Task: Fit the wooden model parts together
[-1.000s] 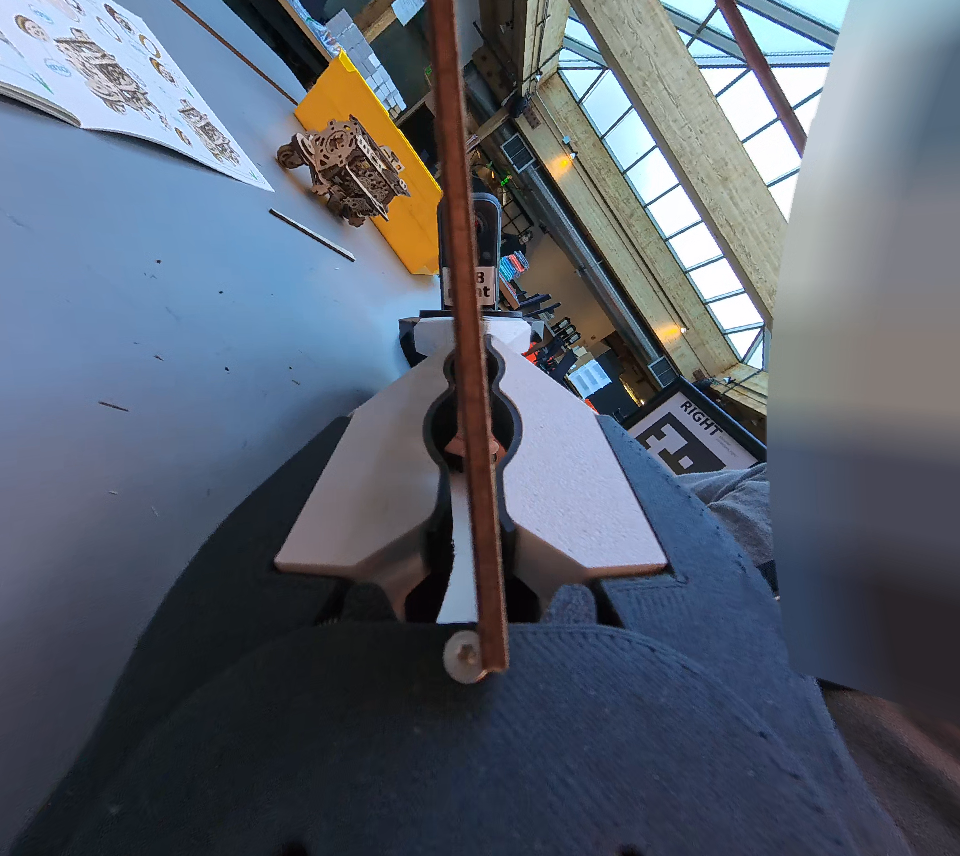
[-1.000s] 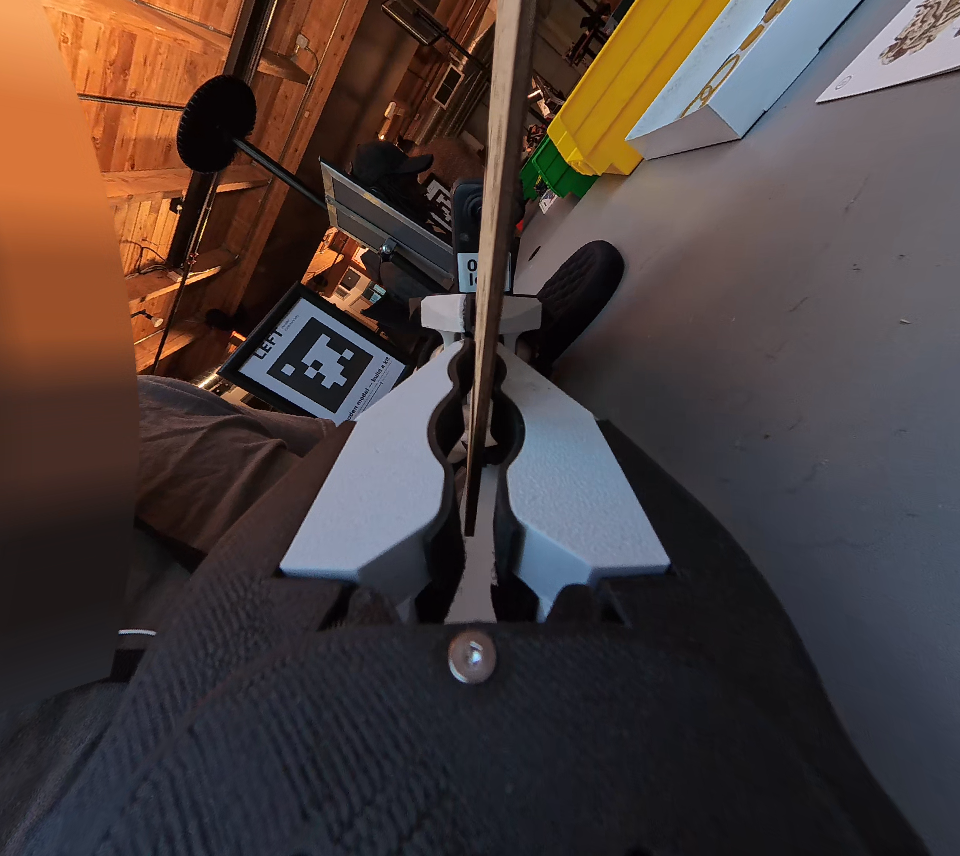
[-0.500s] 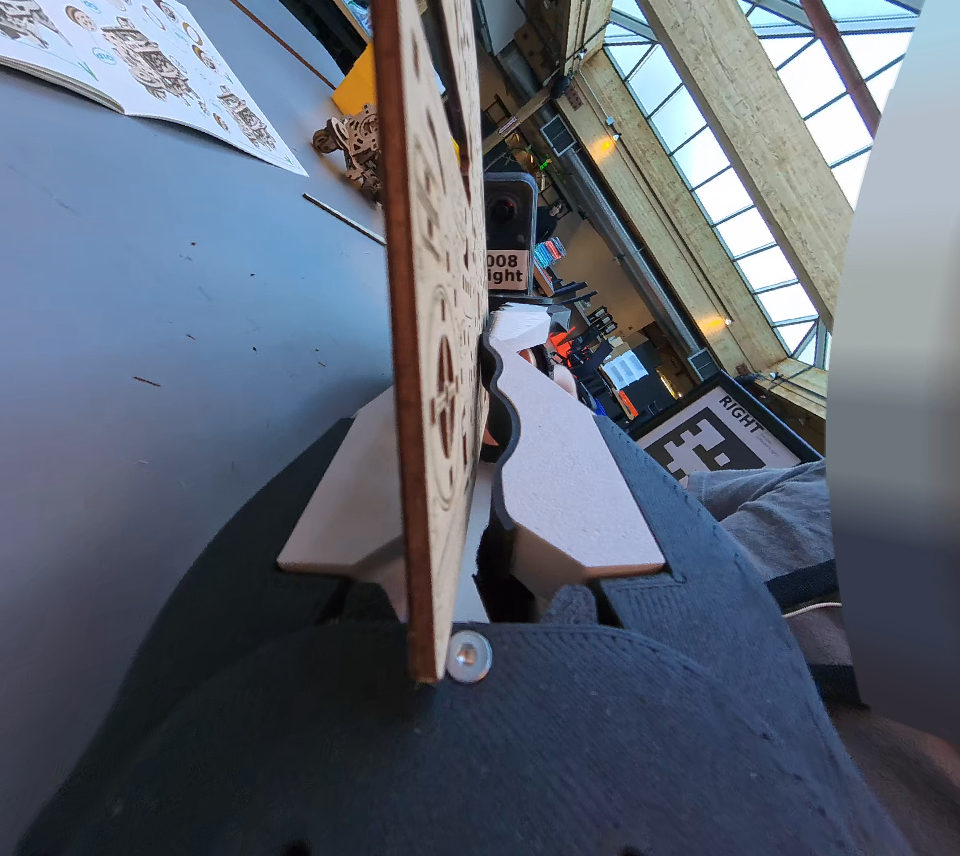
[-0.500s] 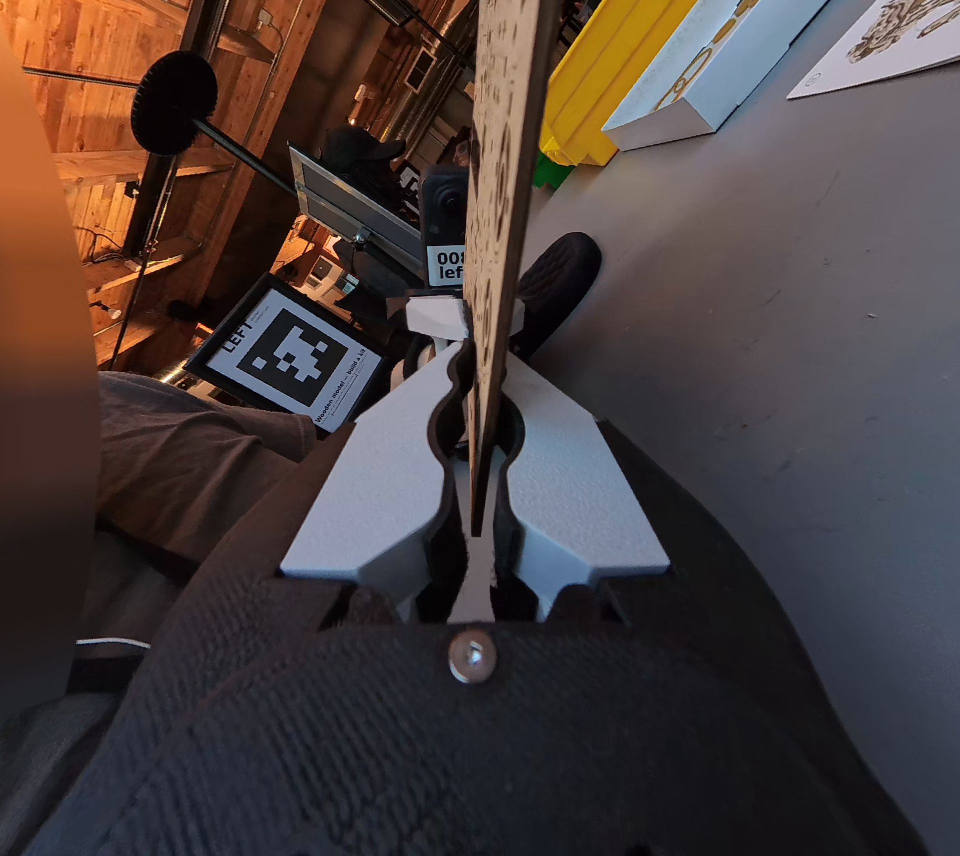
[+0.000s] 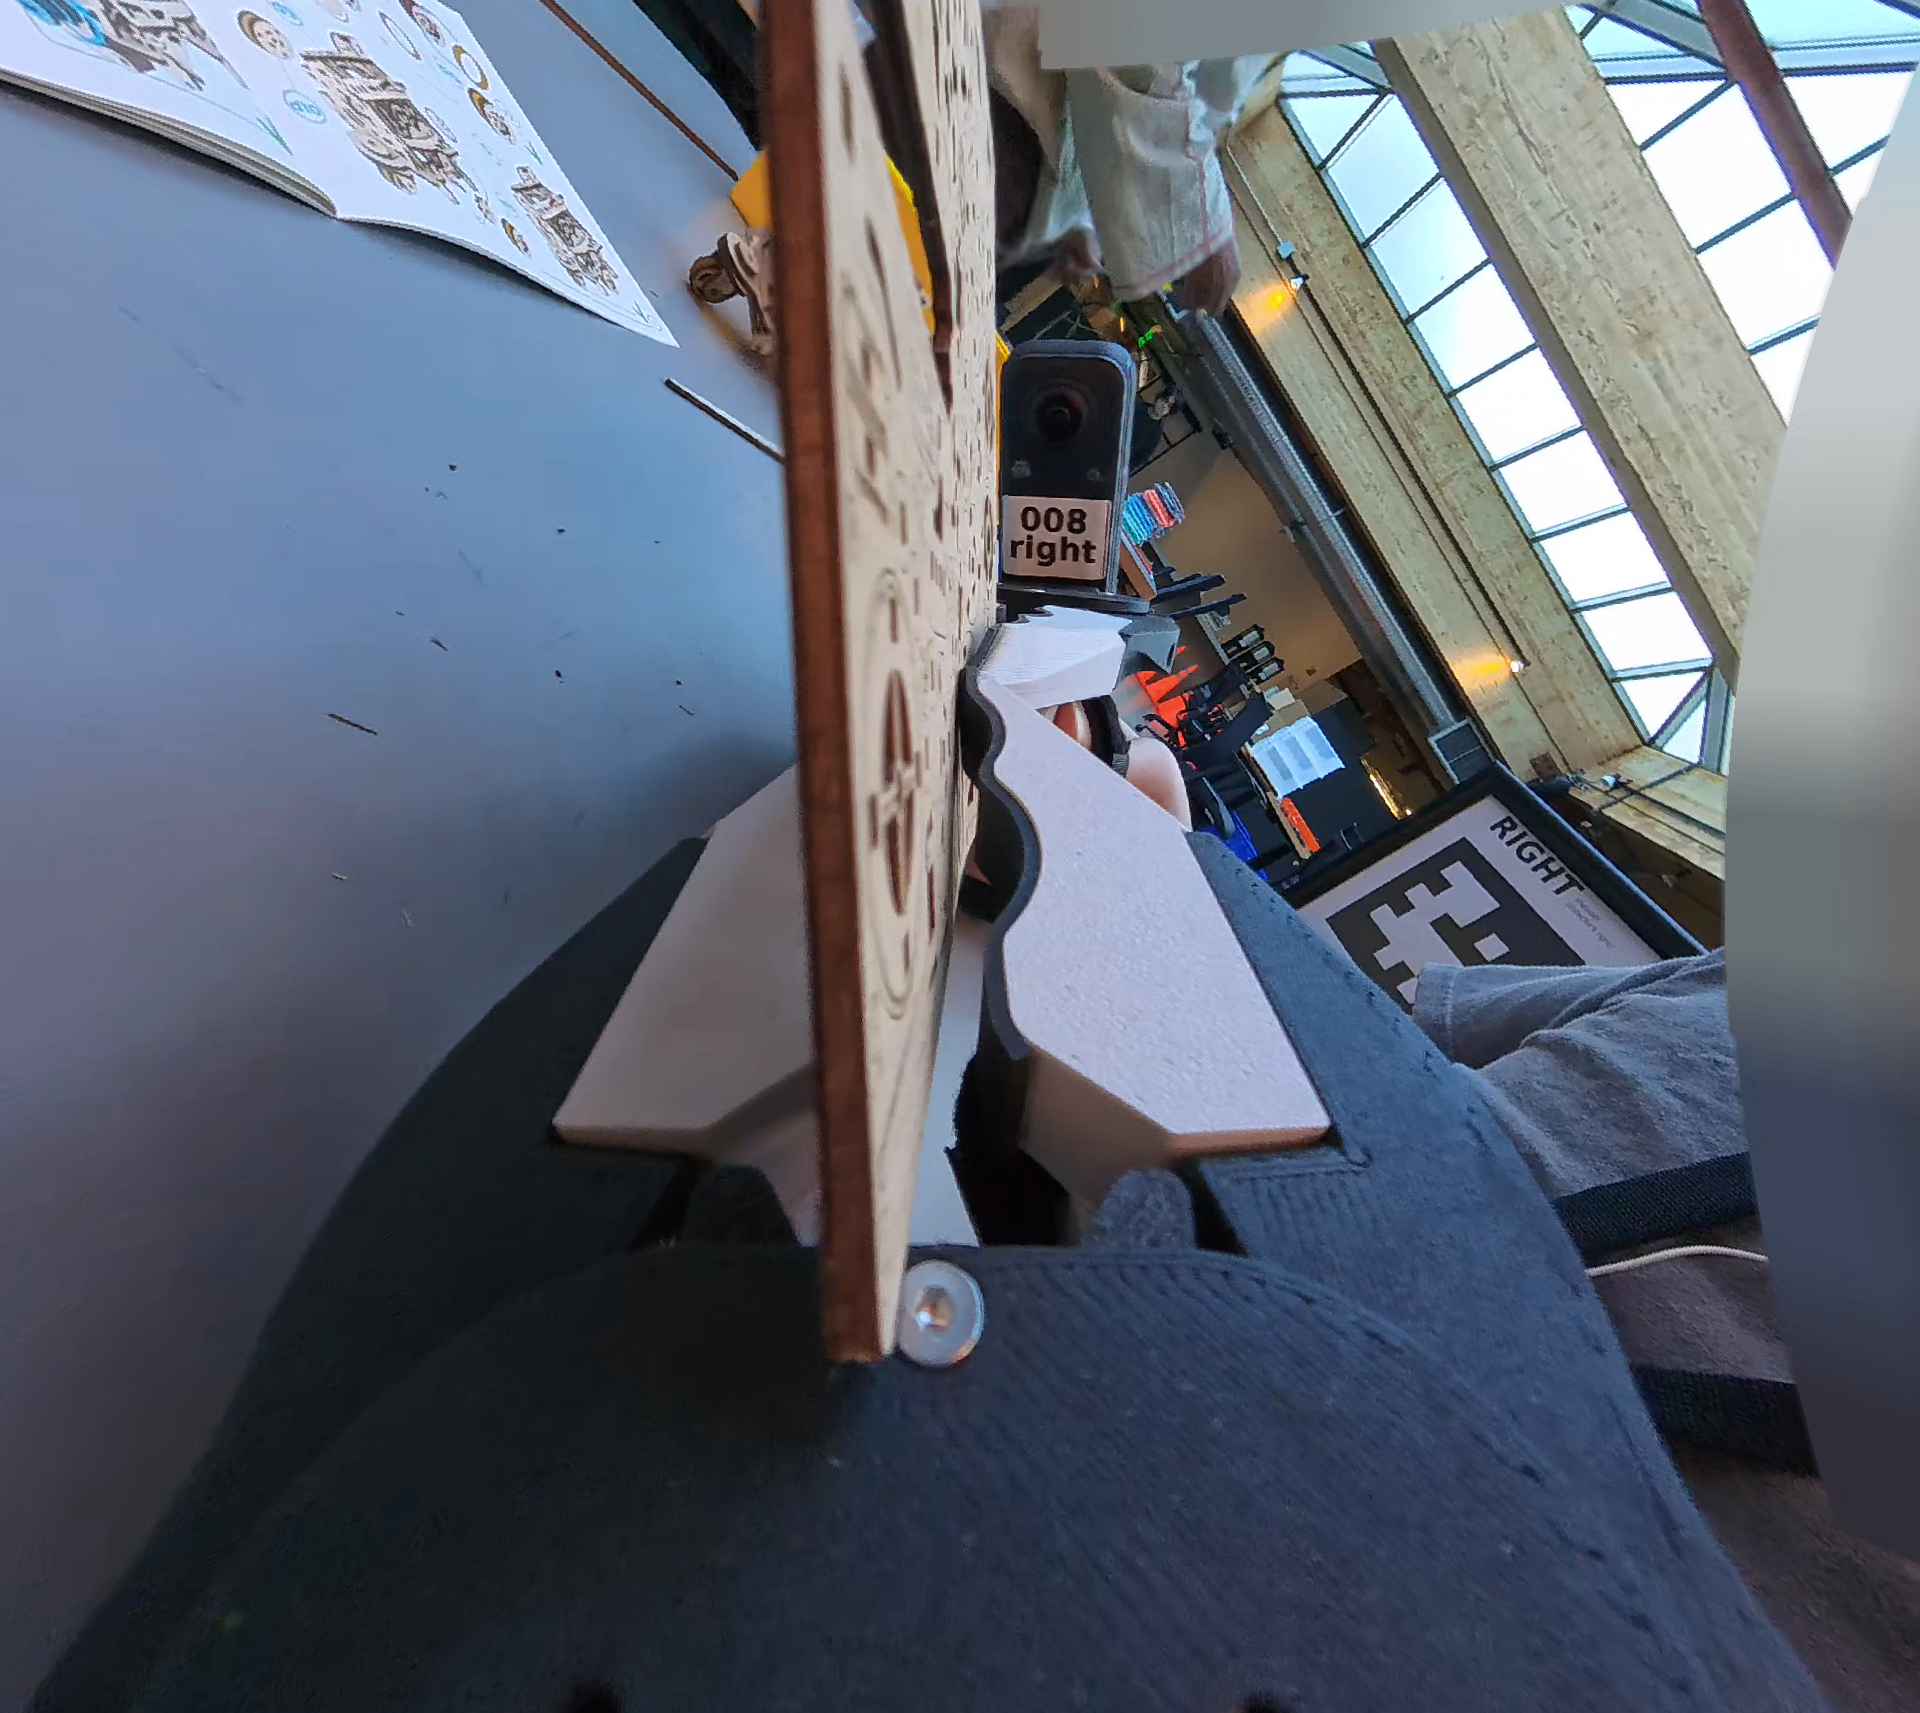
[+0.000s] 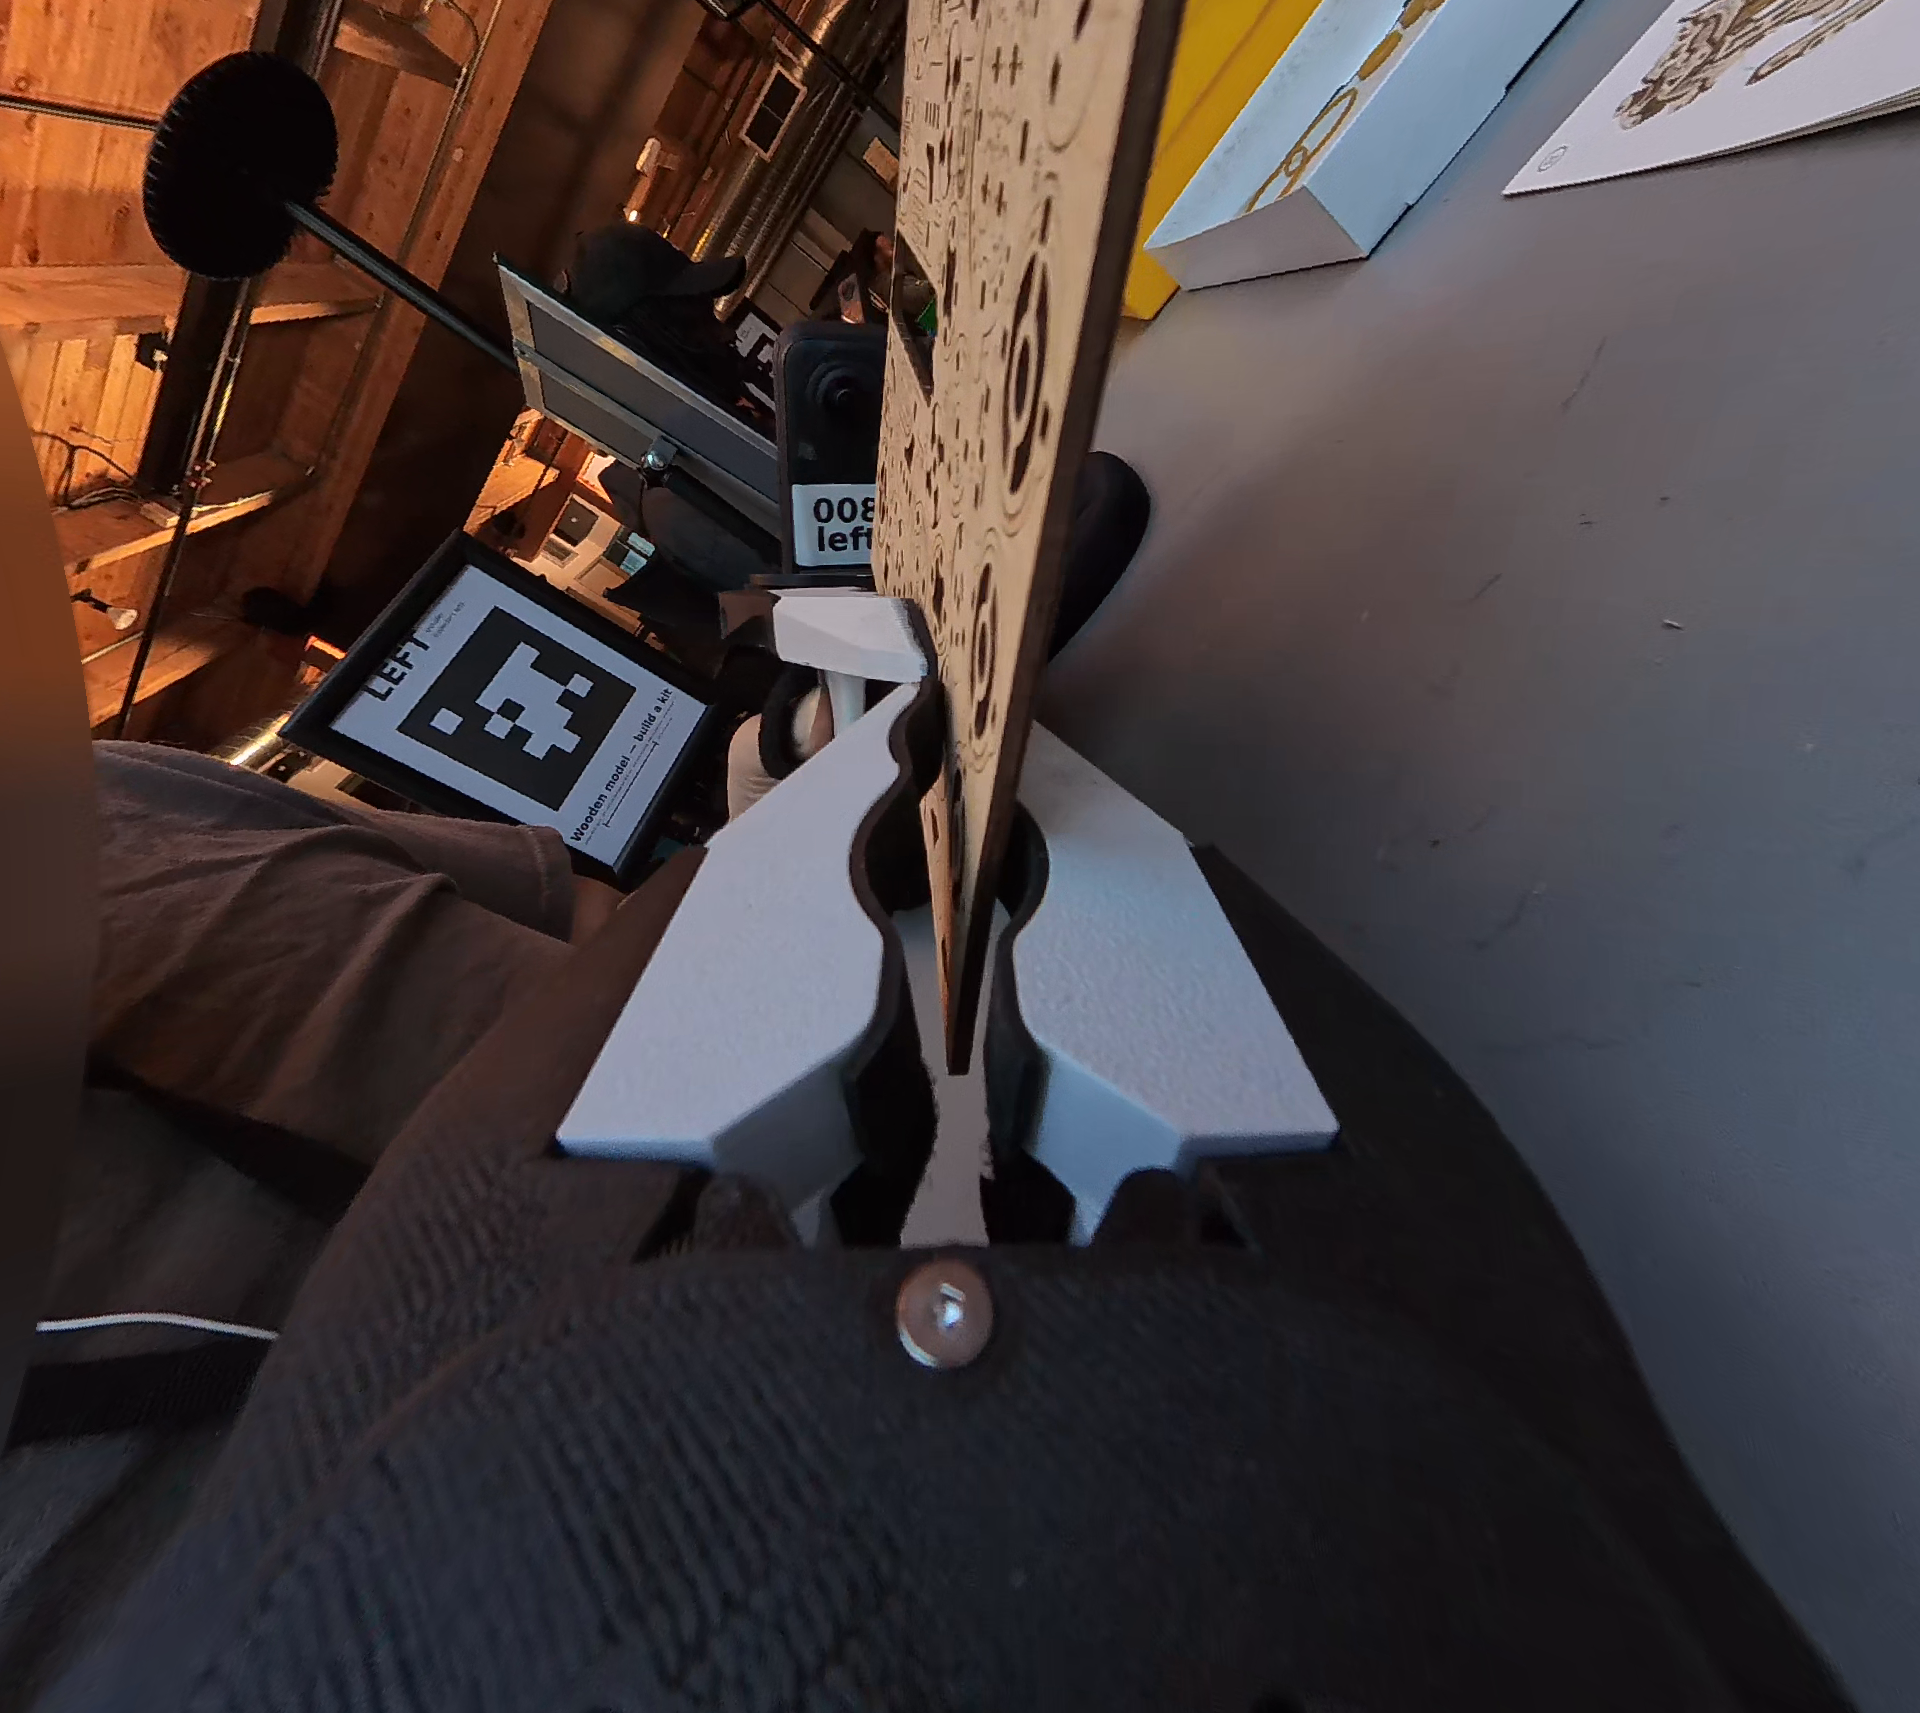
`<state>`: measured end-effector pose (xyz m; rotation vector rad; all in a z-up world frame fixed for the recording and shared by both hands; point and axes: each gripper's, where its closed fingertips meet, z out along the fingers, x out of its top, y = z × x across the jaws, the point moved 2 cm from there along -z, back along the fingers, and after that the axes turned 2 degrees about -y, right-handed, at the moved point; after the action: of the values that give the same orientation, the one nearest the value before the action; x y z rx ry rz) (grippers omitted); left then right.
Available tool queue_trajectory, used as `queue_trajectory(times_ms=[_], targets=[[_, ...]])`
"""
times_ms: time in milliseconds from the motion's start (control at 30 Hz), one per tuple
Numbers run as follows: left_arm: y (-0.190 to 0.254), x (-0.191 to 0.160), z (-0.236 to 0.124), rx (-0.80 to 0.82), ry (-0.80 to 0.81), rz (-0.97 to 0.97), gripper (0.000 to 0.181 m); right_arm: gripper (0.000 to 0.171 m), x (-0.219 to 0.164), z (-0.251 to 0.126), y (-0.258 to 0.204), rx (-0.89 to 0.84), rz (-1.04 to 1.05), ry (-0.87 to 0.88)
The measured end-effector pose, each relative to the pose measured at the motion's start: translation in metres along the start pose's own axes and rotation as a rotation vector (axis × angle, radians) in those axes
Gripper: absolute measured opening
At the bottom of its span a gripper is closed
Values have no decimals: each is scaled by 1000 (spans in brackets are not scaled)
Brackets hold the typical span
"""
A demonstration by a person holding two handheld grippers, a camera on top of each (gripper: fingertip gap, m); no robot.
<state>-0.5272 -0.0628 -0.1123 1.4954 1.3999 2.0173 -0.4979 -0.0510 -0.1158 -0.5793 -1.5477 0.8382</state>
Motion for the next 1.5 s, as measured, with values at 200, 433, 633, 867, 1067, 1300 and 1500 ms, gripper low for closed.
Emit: queue_trajectory(times_ms=[200, 433, 633, 867, 1067, 1300, 1500], targets=[[3, 1, 0, -21, 3, 19, 0, 0, 1, -1, -4, 20, -32, 3], [6, 1, 2, -44, 7, 47, 0, 5, 1, -4, -5, 9, -28, 32], [4, 2, 1, -39, 11, 28, 0, 2, 3, -5, -4, 9, -16, 39], [0, 1, 1, 0, 9, 13, 0, 2, 1, -4, 0, -38, -34, 21], [5, 2, 2, -36, 14, 39, 0, 5, 4, -7, -4, -5, -43, 47], [4, 7, -2, -63, 45, -2, 0, 10, 11, -24, -6, 58, 93, 155], [3, 11, -4, -58, 83, -3, 0, 5, 2, -15, -5, 9, 50, 88]])
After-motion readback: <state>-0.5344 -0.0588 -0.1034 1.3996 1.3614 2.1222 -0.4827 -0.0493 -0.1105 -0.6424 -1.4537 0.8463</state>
